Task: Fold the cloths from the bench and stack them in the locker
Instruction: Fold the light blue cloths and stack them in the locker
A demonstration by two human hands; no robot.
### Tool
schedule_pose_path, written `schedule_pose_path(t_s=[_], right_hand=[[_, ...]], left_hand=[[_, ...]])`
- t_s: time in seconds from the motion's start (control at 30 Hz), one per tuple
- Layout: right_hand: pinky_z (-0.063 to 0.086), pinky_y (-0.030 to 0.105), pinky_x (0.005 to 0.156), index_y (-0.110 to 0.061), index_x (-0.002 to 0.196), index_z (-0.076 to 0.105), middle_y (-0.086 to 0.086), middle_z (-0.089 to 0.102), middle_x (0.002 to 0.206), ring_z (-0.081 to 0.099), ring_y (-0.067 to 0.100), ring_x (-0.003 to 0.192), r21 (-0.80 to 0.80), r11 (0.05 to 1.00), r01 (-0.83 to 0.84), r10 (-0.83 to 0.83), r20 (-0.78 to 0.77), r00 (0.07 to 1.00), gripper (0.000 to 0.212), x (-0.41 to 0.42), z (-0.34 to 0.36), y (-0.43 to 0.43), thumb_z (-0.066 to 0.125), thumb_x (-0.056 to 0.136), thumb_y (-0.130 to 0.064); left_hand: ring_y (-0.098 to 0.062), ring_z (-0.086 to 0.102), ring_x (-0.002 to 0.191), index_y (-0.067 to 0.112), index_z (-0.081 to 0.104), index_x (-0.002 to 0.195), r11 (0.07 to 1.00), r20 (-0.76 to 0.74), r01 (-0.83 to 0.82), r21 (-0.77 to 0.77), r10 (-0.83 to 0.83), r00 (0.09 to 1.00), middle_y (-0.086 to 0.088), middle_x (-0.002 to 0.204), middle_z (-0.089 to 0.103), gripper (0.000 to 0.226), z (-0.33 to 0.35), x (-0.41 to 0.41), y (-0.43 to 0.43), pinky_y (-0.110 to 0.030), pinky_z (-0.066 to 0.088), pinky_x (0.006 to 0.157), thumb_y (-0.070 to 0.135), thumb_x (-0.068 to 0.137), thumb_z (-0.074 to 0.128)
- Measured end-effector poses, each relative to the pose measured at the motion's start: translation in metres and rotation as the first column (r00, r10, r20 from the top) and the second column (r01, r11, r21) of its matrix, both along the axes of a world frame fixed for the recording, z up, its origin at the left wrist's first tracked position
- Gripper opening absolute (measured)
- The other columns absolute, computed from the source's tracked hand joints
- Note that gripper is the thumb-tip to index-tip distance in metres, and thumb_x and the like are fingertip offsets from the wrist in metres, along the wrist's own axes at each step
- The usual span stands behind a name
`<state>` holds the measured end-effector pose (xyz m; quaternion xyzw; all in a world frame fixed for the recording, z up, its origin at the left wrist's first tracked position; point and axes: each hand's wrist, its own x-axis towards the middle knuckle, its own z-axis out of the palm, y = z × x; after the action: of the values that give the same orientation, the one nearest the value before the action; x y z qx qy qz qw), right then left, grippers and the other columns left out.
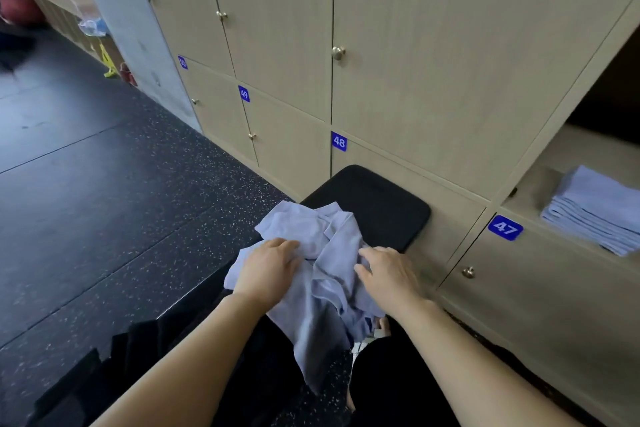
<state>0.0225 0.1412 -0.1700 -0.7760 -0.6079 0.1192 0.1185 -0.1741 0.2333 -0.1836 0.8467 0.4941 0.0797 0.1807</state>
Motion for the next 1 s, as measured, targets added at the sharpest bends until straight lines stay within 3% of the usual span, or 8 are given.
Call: schedule_pose_path(t_s=[0.13,0.3,0.37,0.53,0.67,0.77,0.9,1.0], right_hand=[[0.039,0.033,0.078,-0.016,0.093,0.058,0.001,0.064,0.105,0.055,0.025,0.099,0.007,1.000,0.006,-0.006,-0.006,1.000,0.017,0.006,-0.018,0.011,0.049,0.097,-0.029],[0.039,0.028,0.080,-0.018,0.103,0.061,-0.003,0.064,0.110,0.055,0.020,0.103,0.053,0.999,0.003,-0.002,-0.025,1.000,0.020,0.012,-0.033,0.016,0.048,0.097,-0.033],[0.038,0.027,0.080,-0.018,0.105,0.061,-0.003,0.064,0.112,0.055,0.019,0.104,0.084,0.996,0.002,0.001,-0.025,1.000,0.021,0.012,-0.036,0.017,0.048,0.097,-0.033],[0.039,0.027,0.081,-0.021,0.108,0.061,-0.005,0.064,0.110,0.055,0.017,0.105,0.110,0.994,0.009,-0.005,-0.038,0.999,0.022,0.014,-0.036,0.015,0.047,0.097,-0.035],[0.039,0.031,0.074,-0.019,0.096,0.062,0.001,0.065,0.098,0.057,0.022,0.096,0.128,0.990,0.055,-0.042,-0.103,0.994,0.017,0.015,-0.026,0.011,0.049,0.096,-0.029],[0.037,0.033,0.064,-0.020,0.073,0.053,0.003,0.062,0.083,0.057,0.022,0.081,0.118,0.983,0.140,-0.108,-0.245,0.963,0.024,0.015,-0.013,0.008,0.048,0.096,-0.028],[0.043,0.035,0.065,-0.004,0.075,0.061,0.006,0.062,0.074,0.056,0.019,0.073,0.076,0.945,0.317,-0.213,-0.592,0.777,0.041,0.010,0.023,0.007,0.046,0.099,-0.034],[0.040,0.027,0.060,0.005,0.072,0.058,0.002,0.057,0.065,0.052,0.012,0.066,0.074,0.900,0.430,-0.168,-0.852,0.497,0.044,0.005,0.065,0.004,0.052,0.097,-0.031]], left_hand=[[-0.027,0.055,0.112,0.020,0.065,0.120,0.999,0.062,0.039,-0.024,-0.037,0.997,-0.003,0.116,0.063,0.029,-0.009,0.039,0.018,-0.036,0.042,0.093,0.031,0.099,0.049],[-0.022,0.049,0.106,0.024,0.068,0.101,0.999,-0.100,0.026,-0.020,-0.028,0.995,0.002,0.103,0.063,0.035,-0.023,0.075,0.028,-0.033,0.031,0.085,0.050,0.096,0.045],[-0.020,0.048,0.105,0.026,0.066,0.094,0.998,-0.067,-0.044,-0.051,0.041,0.997,0.005,0.100,0.064,0.034,-0.025,0.082,0.030,-0.034,0.029,0.085,0.054,0.093,0.048],[-0.013,0.054,0.080,0.025,0.051,0.067,0.963,0.148,-0.123,-0.238,0.162,0.976,0.011,0.069,0.057,0.030,-0.016,0.086,0.029,-0.032,0.036,0.080,0.042,0.089,0.063],[-0.011,0.047,0.063,0.018,0.055,0.070,0.853,0.540,-0.026,-0.521,0.354,0.764,0.006,0.065,0.054,0.024,0.017,0.078,0.024,-0.021,0.039,0.059,0.020,0.088,0.071],[-0.011,0.041,0.062,0.017,0.054,0.071,0.839,0.652,0.057,-0.541,0.375,0.659,0.005,0.063,0.049,0.025,0.051,0.066,0.021,-0.023,0.033,0.059,0.014,0.090,0.069],[-0.018,0.036,0.066,0.023,0.054,0.061,0.848,0.743,0.137,-0.513,0.357,0.566,-0.007,0.069,0.041,0.029,0.098,0.051,0.012,-0.028,0.026,0.058,0.024,0.080,0.076],[-0.024,0.038,0.073,0.024,0.057,0.059,0.854,0.774,0.141,-0.501,0.370,0.513,-0.011,0.078,0.045,0.025,0.129,0.042,0.000,-0.031,0.027,0.059,0.035,0.065,0.079]])
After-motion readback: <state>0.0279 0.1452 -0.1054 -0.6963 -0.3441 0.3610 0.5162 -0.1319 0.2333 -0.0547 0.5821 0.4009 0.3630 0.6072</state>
